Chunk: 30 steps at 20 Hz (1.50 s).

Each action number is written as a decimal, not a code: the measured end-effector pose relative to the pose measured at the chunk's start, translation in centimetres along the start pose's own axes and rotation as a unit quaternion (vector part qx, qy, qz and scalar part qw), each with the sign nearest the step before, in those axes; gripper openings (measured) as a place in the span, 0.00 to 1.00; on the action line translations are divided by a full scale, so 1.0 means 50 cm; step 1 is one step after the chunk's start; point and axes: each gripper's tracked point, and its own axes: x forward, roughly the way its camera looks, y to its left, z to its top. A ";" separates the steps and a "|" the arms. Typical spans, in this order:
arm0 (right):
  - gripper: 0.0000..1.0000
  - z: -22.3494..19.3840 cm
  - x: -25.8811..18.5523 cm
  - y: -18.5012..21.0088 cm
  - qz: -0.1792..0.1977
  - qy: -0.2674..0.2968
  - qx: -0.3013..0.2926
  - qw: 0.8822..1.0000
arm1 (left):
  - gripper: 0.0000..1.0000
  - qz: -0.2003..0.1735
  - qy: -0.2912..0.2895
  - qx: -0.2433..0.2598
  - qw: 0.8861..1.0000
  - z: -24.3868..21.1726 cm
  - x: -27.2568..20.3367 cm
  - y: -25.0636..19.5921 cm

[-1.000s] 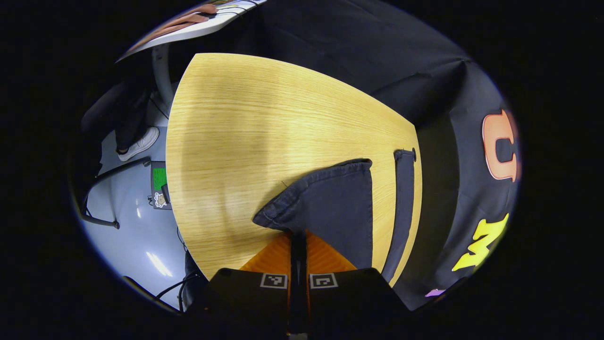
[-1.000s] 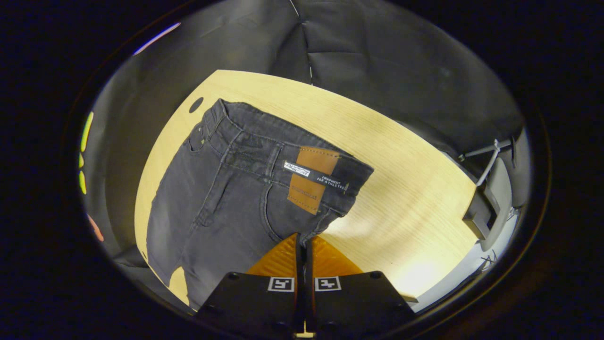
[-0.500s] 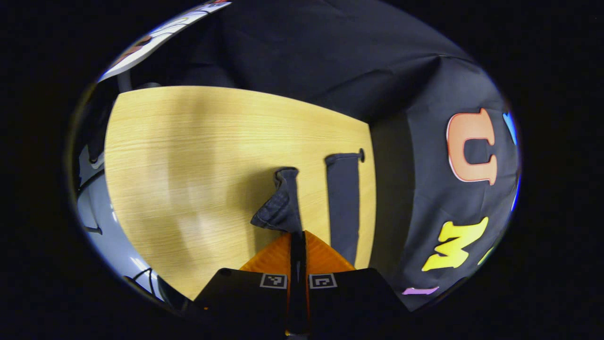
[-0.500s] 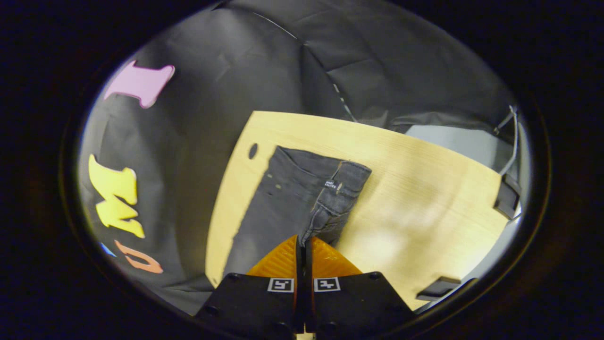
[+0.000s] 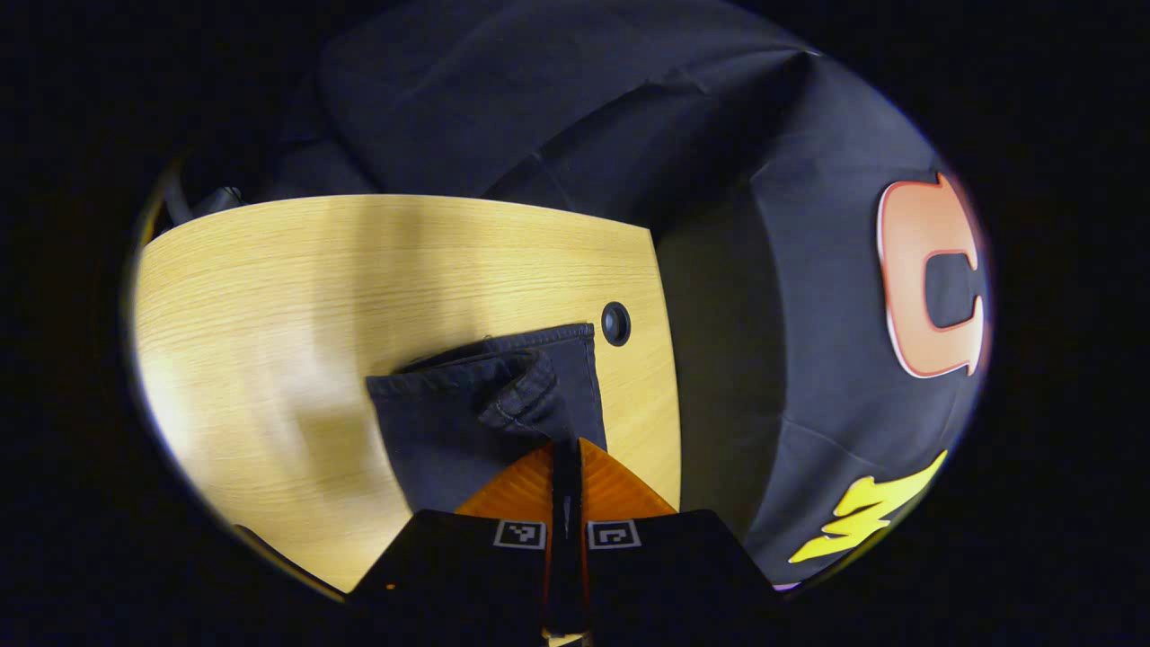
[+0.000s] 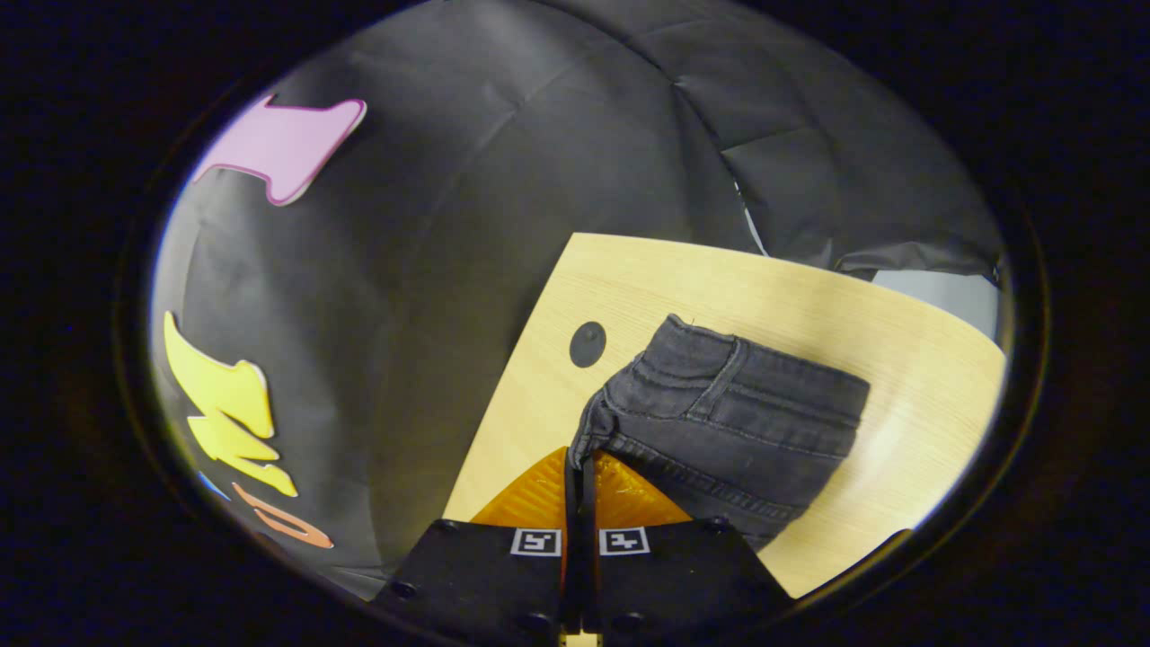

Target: Grasp the waist and the cuffs of the jeans and fold them to make the two legs overlap; first hold the waist and fold one-third of the jeans toward the cuffs, then hold the cuffs and fold the remaining one-third in the same direction to finish folding.

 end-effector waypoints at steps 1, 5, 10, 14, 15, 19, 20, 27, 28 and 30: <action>0.01 0.001 0.023 -0.005 -0.006 0.001 0.010 1.000 | 0.03 0.006 0.001 0.005 1.000 -0.001 0.031 -0.002; 0.01 -0.005 0.088 -0.038 -0.039 0.001 -0.008 0.999 | 0.03 0.046 0.007 0.032 0.998 0.004 0.077 0.016; 0.31 -0.016 0.099 0.014 0.024 0.015 -0.006 1.000 | 0.49 -0.002 -0.023 0.166 0.986 0.010 0.063 -0.045; 0.92 -0.020 0.101 0.026 0.017 0.007 -0.064 0.998 | 0.99 0.003 -0.065 0.252 0.966 0.027 0.034 -0.080; 0.92 -0.024 0.100 0.034 0.023 0.008 -0.067 0.997 | 0.99 0.002 -0.073 0.260 0.963 0.039 0.015 -0.094; 0.92 -0.032 0.040 0.062 0.036 -0.001 -0.108 0.993 | 0.99 -0.035 -0.109 0.336 0.935 0.039 -0.054 -0.155; 0.92 -0.042 0.017 0.045 0.039 0.000 -0.123 0.992 | 0.99 -0.038 -0.120 0.370 0.920 0.036 -0.072 -0.165; 0.98 -0.080 -0.168 -0.111 0.018 -0.031 -0.164 0.986 | 0.99 -0.165 -0.296 0.595 0.729 -0.133 -0.381 -0.279; 0.98 -0.088 -0.191 -0.133 0.016 -0.032 -0.152 0.988 | 0.99 -0.184 -0.295 0.598 0.722 -0.143 -0.393 -0.277; 0.98 -0.084 -0.208 -0.183 0.000 -0.040 -0.119 0.992 | 1.00 -0.212 -0.296 0.591 0.720 -0.160 -0.441 -0.273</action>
